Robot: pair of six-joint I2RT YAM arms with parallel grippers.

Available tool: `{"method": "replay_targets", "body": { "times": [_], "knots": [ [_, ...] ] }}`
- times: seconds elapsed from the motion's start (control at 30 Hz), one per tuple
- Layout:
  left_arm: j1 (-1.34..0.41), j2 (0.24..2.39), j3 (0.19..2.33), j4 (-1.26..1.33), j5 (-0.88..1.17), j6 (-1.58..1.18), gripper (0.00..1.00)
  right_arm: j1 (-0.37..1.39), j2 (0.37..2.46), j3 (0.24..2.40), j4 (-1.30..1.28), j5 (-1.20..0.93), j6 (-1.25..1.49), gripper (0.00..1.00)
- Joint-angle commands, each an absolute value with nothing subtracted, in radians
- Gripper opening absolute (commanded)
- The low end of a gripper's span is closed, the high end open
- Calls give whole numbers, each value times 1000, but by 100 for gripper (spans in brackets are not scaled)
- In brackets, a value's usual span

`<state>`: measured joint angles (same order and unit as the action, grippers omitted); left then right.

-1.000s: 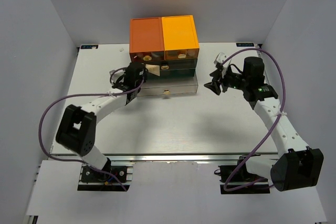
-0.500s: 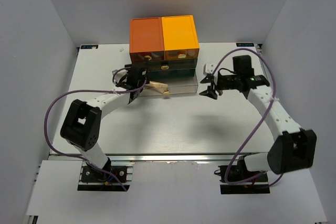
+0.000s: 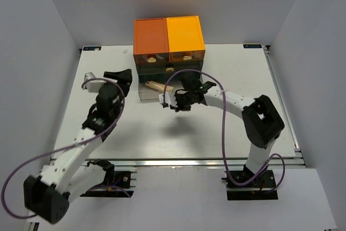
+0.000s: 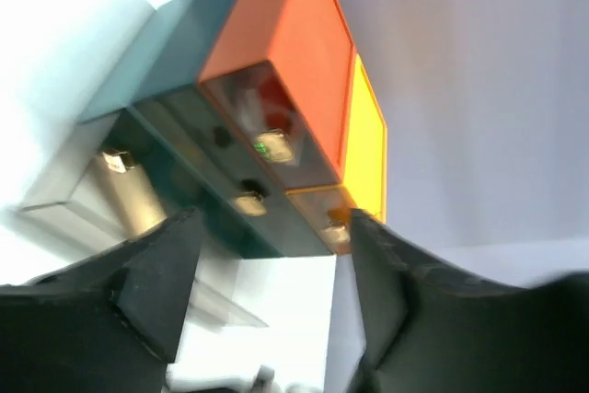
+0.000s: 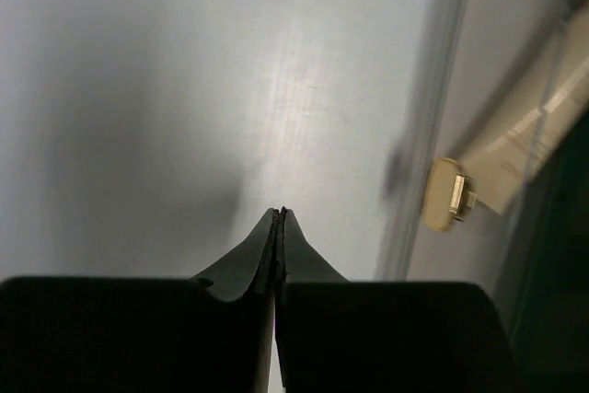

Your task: Organize the makeup

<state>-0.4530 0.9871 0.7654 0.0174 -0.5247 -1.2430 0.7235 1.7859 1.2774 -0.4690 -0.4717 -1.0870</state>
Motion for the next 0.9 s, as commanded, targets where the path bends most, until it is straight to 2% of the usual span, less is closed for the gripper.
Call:
{"method": "replay_targets", "body": {
  "times": [0.0,0.1,0.23,0.33,0.63,0.8,0.87],
  "knots": [
    [-446,800,672,-136,-542,-953,77,738,1853,1285,-116,-174,-875,0],
    [-446,668,617,-239,-522,-936,84,744,1949,1319,62,-36,-818,0],
    [-448,550,560,-305,-531,-977,86,749,2077,1396,184,112,-813,0],
    [-446,500,537,-327,-543,-1011,87,749,2121,1450,209,133,-818,0],
    [-448,517,518,-321,-543,-1035,87,747,2227,1529,443,308,-891,0],
    [-448,546,514,-293,-526,-1025,88,744,2220,1523,410,269,-894,0],
    [-448,549,512,-288,-525,-1022,88,744,2149,1509,229,137,-896,0]
  ]
}}
